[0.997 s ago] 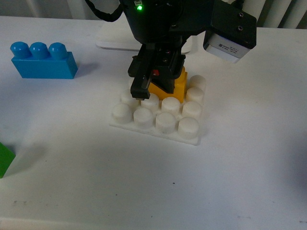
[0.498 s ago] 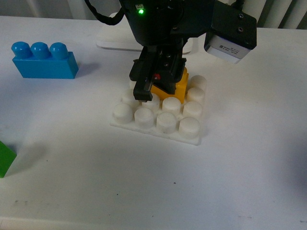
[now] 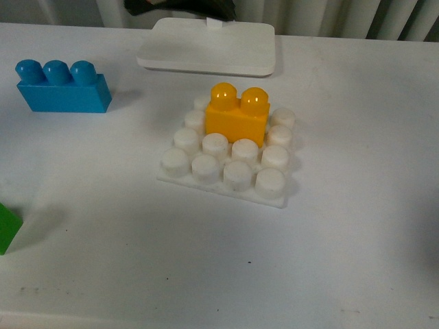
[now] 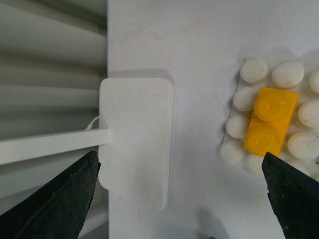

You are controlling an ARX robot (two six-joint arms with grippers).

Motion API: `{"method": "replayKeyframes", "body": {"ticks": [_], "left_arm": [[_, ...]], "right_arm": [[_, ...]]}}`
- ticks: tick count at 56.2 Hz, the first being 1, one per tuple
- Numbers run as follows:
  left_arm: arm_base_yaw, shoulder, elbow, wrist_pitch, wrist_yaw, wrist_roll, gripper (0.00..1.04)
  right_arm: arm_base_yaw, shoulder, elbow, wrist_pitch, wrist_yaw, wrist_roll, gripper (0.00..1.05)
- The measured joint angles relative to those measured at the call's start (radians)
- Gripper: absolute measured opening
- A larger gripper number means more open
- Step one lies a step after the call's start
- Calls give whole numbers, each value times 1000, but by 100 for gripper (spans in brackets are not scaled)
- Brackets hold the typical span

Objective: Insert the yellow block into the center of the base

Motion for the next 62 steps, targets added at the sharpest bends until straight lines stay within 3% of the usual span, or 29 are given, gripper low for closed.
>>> {"method": "replayKeyframes", "body": {"ticks": [14, 19, 25, 33, 41, 47, 55, 62], "left_arm": [[89, -352, -411, 375, 10, -210, 98], [135, -563, -617, 567, -29, -394, 98], [167, -717, -762, 669, -137, -565, 98], [182, -942, -944, 664, -294, -787, 98], [199, -1211, -1089, 514, -446, -1040, 98], [229, -1305, -1129, 447, -458, -1191, 98], [230, -1309, -1129, 447, -454, -1242, 98], [276, -1352, -1186, 549, -338, -1244, 78]], "right_arm": [[0, 0, 0, 0, 0, 0, 96], [0, 0, 0, 0, 0, 0, 96], [0, 0, 0, 0, 0, 0, 96], [0, 0, 0, 0, 0, 0, 96], [0, 0, 0, 0, 0, 0, 96], [0, 0, 0, 0, 0, 0, 96], [0, 0, 0, 0, 0, 0, 96], [0, 0, 0, 0, 0, 0, 96]]}}
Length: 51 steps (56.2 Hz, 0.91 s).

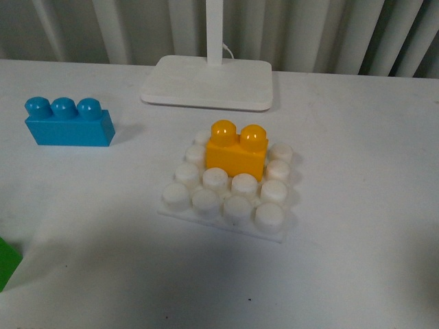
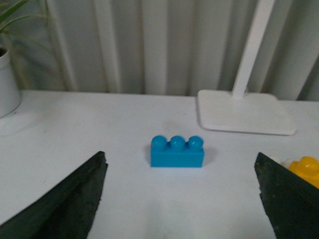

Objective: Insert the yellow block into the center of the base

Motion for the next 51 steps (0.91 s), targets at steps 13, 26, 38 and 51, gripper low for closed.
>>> {"method": "replayKeyframes", "body": {"ticks": [13, 26, 38, 51], "left_arm": [[158, -84, -83, 3, 171, -8, 29], [185, -176, -123, -57, 176, -13, 4], [186, -286, -151, -130, 177, -13, 4], [186, -331, -188, -130, 177, -14, 4]], "right_arm": [[0, 0, 0, 0, 0, 0, 96], [0, 0, 0, 0, 0, 0, 96], [0, 0, 0, 0, 0, 0, 96], [0, 0, 0, 0, -1, 0, 96]]}}
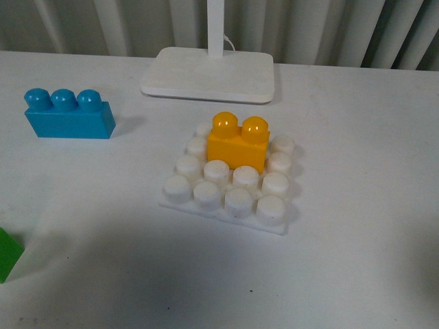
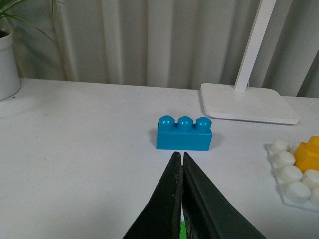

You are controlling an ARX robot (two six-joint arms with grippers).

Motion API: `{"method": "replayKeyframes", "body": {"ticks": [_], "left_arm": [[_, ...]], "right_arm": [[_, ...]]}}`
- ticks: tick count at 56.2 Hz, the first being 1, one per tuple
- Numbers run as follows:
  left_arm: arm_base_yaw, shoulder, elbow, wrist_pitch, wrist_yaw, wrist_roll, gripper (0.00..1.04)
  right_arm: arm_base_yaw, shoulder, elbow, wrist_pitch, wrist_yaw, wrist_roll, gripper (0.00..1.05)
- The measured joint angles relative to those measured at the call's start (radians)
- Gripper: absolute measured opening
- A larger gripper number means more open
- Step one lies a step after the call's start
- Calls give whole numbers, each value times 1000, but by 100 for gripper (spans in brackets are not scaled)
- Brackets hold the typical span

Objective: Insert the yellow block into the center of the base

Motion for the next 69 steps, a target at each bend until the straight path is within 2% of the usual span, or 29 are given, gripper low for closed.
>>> {"method": "replayKeyframes", "body": {"ticks": [23, 29, 39, 50, 69], "left_arm": [[0, -1, 0, 0, 0, 0, 4], [0, -1, 0, 0, 0, 0, 30], [0, -1, 0, 0, 0, 0, 65], [0, -1, 0, 0, 0, 0, 100], [0, -1, 0, 0, 0, 0, 98]], "right_arm": [[0, 0, 0, 0, 1, 0, 96], [0, 0, 0, 0, 0, 0, 96], [0, 0, 0, 0, 0, 0, 96], [0, 0, 0, 0, 0, 0, 96], [0, 0, 0, 0, 0, 0, 96]]}}
